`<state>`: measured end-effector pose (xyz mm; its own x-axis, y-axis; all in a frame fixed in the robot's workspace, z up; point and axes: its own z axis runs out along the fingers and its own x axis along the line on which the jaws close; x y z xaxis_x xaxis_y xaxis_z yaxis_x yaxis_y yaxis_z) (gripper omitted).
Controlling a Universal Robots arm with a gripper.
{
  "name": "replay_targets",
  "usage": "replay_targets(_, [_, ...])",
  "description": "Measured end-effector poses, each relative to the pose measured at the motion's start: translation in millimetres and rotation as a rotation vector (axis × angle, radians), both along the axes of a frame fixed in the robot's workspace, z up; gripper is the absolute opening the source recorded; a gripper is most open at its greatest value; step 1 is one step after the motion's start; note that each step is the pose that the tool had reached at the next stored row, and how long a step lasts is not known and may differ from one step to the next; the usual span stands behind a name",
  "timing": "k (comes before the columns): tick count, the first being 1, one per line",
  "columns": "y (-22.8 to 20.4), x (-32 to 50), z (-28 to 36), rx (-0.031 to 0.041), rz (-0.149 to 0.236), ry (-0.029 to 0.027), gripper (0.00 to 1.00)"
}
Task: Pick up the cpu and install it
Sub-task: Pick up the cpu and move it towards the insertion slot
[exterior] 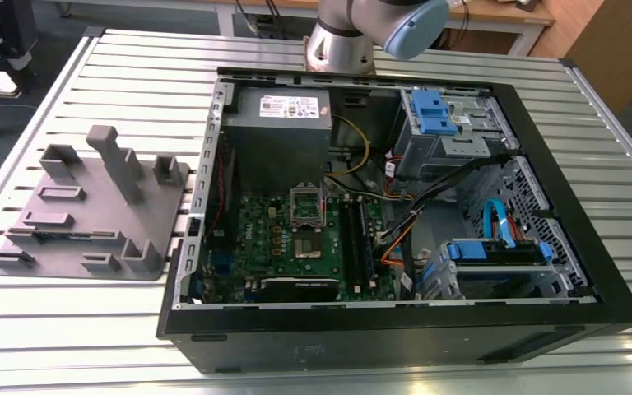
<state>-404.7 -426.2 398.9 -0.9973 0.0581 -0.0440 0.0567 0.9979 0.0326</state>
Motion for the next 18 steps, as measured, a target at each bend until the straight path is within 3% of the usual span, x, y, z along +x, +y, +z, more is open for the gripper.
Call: replay_targets(18, [0.0, 28.3, -0.5, 0.0001, 0.000, 0.0000, 0.47])
